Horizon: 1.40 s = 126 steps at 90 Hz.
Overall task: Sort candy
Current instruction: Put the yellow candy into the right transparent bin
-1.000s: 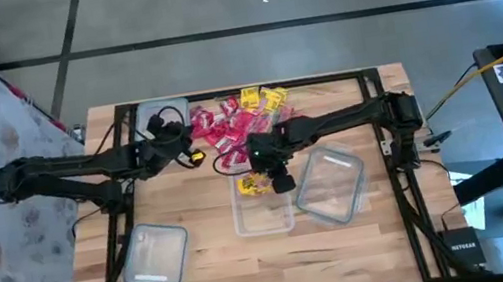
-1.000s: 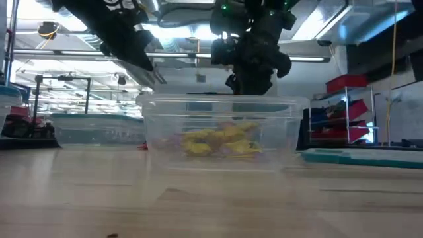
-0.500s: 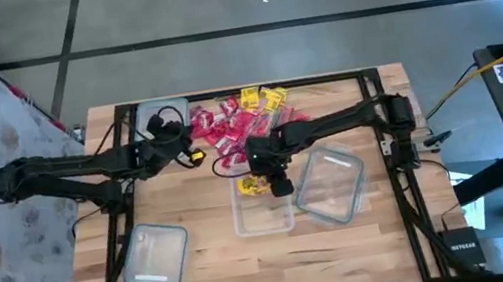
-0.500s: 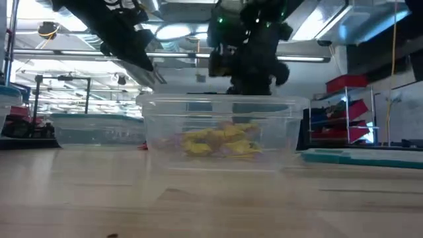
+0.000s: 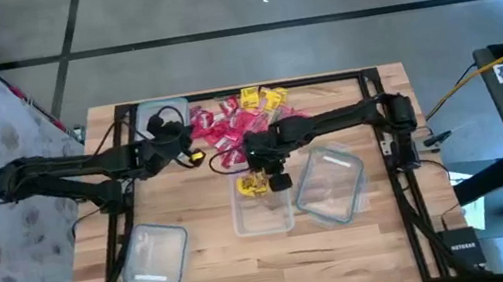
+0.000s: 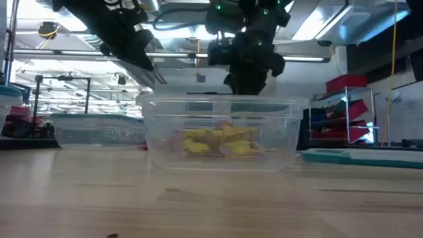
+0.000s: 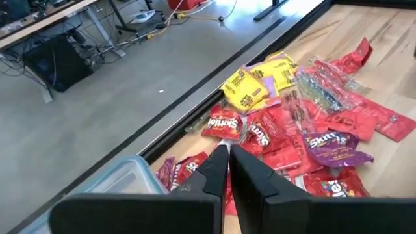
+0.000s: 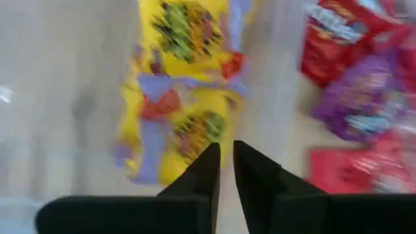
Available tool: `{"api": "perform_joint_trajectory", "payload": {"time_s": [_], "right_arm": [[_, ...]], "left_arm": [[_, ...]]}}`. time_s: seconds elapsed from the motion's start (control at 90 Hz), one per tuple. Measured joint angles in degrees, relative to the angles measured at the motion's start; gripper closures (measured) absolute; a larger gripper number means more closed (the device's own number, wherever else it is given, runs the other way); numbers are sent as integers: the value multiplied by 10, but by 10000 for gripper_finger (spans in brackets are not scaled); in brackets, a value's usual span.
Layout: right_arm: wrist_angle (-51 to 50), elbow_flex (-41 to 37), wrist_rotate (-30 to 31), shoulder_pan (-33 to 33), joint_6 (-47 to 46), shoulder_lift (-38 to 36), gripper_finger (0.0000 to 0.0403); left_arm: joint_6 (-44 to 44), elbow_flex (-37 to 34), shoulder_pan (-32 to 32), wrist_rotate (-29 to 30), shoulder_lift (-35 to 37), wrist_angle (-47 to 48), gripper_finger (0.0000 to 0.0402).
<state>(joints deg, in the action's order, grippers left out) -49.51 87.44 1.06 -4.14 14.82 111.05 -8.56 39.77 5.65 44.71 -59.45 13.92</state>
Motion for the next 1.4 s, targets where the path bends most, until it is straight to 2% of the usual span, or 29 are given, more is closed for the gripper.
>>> {"api": "perform_joint_trajectory", "payload": {"time_s": [0.156,0.222,0.289,0.356,0.567,0.744,0.878,1.011,1.133,1.289,1.4], "right_arm": [[-22,10,154,-20,75,-20,345],[-22,10,189,-51,106,-22,337],[-15,10,178,-97,117,-22,328],[2,8,135,-151,121,-23,318],[140,-44,25,-292,128,-16,255],[176,-59,51,-336,149,24,181],[207,-59,42,-355,170,56,159],[228,-59,39,-358,173,82,170],[229,-58,37,-355,182,87,203],[226,-58,32,-351,166,87,273],[218,-58,-12,-353,141,87,346]], "left_arm": [[0,0,0,0,0,2,402],[0,0,0,0,0,4,402],[-2,0,0,0,0,7,402],[-3,0,0,0,0,9,402],[-1,0,0,0,0,10,402],[-1,0,0,0,0,10,402],[-4,0,1,0,0,6,402],[-17,0,1,0,0,6,402],[-19,0,1,0,0,6,402],[-18,0,1,0,0,6,402],[-18,0,1,0,0,6,402]]}}
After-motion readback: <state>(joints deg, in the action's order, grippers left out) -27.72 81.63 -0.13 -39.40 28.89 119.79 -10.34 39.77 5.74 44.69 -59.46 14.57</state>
